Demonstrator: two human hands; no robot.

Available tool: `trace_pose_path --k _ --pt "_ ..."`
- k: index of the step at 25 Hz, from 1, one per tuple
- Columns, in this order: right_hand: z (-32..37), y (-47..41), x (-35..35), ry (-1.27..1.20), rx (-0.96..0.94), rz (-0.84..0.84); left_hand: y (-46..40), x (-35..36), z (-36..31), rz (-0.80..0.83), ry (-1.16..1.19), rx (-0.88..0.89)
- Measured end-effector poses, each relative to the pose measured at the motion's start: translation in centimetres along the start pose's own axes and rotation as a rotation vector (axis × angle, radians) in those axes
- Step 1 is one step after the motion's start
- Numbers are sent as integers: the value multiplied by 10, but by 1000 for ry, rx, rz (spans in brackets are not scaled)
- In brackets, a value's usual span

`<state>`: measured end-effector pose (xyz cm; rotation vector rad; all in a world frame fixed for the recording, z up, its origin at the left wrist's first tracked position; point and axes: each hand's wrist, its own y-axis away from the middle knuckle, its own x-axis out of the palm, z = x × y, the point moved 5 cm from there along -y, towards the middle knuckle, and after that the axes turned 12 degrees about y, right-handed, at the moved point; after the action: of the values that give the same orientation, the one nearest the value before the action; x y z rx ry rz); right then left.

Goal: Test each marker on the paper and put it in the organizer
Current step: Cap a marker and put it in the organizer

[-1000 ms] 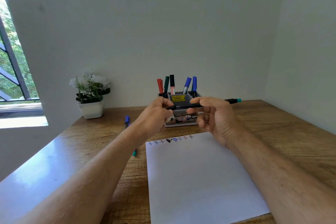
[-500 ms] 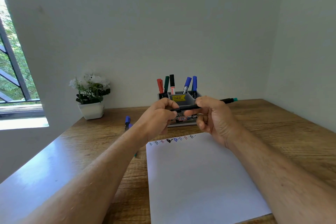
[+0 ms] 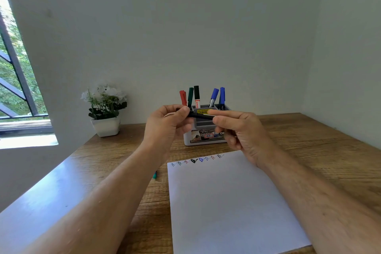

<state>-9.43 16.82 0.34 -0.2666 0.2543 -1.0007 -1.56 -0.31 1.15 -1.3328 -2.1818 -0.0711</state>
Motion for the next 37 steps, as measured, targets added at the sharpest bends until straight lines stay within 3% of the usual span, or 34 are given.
trace_pose_path --k 5,14,19,24,29,37 --pt "7 5 5 397 -214 -163 -1 -7 6 -71 107 0" --pt "-4 3 8 336 -100 -198 1 0 12 -98 181 -18" --pt "2 3 11 322 -132 -150 4 8 10 -24 142 -1" --pt "6 5 12 452 -167 -185 6 12 -17 -1 89 296" --pt "7 5 2 667 -281 -290 10 12 -47 -10 -209 715" --pt "0 -2 11 835 -318 -192 -25 22 -57 -93 -512 823"
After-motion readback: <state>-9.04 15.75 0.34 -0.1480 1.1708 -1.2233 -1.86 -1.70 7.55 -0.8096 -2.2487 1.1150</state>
